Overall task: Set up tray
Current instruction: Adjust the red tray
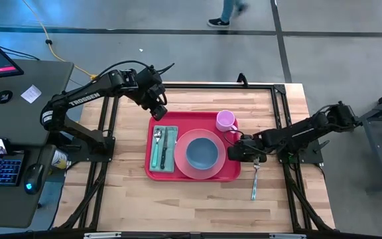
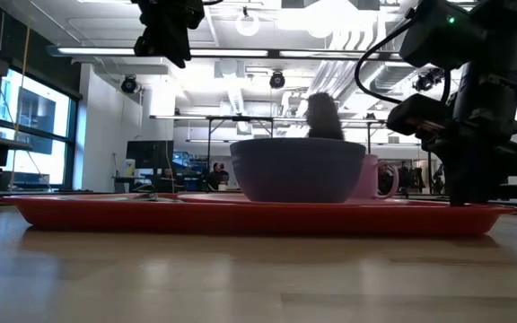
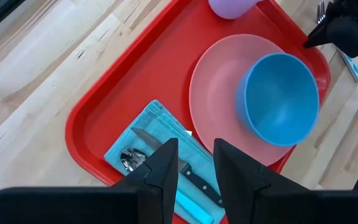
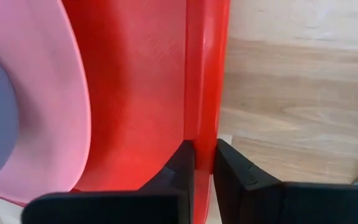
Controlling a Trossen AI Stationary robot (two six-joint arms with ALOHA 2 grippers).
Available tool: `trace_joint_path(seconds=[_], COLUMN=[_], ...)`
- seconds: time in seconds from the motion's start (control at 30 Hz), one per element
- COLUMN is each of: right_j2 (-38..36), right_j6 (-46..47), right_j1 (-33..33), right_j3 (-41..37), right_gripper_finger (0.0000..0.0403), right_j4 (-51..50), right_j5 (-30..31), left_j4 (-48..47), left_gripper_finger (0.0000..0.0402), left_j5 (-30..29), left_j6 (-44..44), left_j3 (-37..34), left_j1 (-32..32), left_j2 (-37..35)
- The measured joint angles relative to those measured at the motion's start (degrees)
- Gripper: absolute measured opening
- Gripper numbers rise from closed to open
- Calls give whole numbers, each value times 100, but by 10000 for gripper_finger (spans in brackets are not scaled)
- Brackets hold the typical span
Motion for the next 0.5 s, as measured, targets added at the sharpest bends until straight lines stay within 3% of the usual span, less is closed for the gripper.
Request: trace_joint_path(seconds=[0.5], right_j2=[0], right_j6=[-102], right_j1=[-46], right_j3=[9], right_gripper_finger=[35], right_j4=[-200], right_j5=[81], left_j4=[0], left_gripper_finger=[136], left_j5=[2], left_j6=[0], left_j3=[0], left_j1=[0], left_j2=[0])
